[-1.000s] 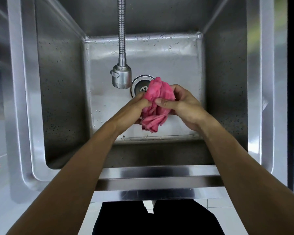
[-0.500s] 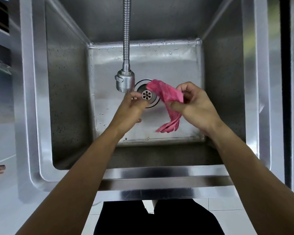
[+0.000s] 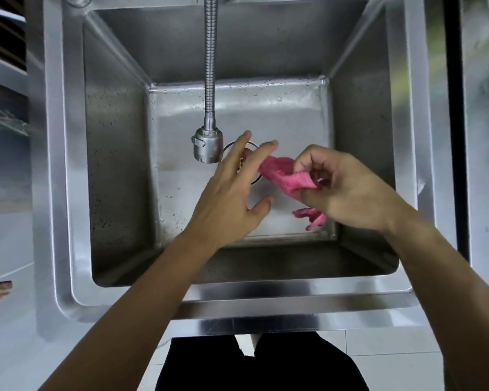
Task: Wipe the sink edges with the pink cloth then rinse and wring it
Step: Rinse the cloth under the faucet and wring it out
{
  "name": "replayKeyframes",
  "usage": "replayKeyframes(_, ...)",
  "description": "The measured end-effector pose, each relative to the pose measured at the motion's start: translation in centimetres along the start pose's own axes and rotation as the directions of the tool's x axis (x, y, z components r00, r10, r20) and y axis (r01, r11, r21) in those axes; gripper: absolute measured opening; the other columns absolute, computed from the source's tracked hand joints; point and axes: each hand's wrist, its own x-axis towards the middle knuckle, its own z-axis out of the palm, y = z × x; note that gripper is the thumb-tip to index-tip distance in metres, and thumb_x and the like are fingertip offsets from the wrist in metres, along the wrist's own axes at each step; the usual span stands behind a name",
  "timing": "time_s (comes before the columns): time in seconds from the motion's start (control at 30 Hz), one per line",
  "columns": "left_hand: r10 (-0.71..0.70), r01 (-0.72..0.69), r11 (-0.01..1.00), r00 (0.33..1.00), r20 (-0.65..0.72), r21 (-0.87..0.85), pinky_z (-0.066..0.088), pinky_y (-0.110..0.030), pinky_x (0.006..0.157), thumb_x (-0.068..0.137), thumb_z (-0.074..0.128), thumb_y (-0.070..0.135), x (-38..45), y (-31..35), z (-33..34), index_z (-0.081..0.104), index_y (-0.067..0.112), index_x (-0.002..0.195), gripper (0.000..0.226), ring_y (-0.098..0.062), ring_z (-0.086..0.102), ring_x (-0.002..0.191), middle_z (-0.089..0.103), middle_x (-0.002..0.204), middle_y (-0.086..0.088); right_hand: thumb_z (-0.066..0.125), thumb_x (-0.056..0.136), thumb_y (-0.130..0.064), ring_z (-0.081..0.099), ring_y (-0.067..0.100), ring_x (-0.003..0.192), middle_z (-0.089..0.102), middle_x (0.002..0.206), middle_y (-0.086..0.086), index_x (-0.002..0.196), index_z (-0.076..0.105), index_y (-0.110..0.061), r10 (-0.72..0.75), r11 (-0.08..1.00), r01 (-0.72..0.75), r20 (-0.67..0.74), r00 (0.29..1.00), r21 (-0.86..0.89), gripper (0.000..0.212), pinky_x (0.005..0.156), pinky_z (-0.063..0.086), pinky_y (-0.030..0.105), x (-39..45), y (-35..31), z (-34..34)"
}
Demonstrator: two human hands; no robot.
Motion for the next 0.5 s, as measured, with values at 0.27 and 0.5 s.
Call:
replayKeyframes(0.27,-0.134,0.161,0.977,0.973,0.19,-0.139,0.056,-0.027,0.085,0.089,0.081,0.024,2.7,-0.1,-5.8,0.072,0.027,0.107,0.02,0.002,0.069,0.088,0.074,0.094,0.019,0.083,0.085,-0.026,0.068,0.004,0.09,0.07,0.087,-0.015,0.088,0.064,-0.029,-0.149,0.963,0.096,-0.202,0.968,-0.252,0.019,0.085,0.051,0.016,0.2,0.6,-1.2)
replayKeyframes(0.5,-0.123,0.128,0.939,0.992,0.034,-0.318,0.058,-0.024,0.09,0.085,0.085,0.021,1.1,0.2,-9.2,0.077,0.031,0.106,0.024,-0.002,0.074,0.096,0.078,0.101,0.018,0.077,0.09,-0.005,0.058,0.004,0.094,0.065,0.105,-0.004,0.109,0.074,-0.01,-0.464,0.794,0.284,-0.235,0.854,-0.537,0.02,0.09,0.042,0.002,-0.1,0.9,-1.1)
